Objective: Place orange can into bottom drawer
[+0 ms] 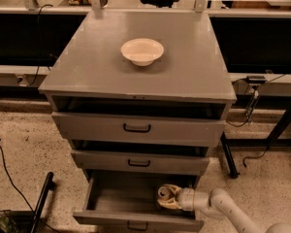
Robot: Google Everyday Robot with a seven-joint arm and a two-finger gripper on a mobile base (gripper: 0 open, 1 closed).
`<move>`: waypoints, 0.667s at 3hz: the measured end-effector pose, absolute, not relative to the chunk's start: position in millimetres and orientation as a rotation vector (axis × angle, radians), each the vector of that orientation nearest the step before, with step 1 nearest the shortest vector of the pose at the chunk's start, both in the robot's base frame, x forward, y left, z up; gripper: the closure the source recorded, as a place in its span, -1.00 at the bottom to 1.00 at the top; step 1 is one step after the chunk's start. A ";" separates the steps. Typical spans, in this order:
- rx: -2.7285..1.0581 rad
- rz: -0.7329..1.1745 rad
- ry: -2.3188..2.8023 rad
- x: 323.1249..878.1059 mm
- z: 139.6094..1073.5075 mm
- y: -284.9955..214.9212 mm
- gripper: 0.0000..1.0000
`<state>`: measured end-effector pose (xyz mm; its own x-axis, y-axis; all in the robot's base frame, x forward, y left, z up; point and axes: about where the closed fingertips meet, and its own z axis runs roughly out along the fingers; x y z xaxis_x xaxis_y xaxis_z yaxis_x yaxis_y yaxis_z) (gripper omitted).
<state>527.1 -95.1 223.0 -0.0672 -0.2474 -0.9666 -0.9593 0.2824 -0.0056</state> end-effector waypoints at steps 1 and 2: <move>-1.140 0.903 1.532 530.4 221.9 -92.8 1.00; -1.128 0.912 1.524 533.6 217.9 -93.3 0.49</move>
Offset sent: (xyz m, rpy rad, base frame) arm 0.0114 -0.0067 -0.0089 0.0458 0.0049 -0.0119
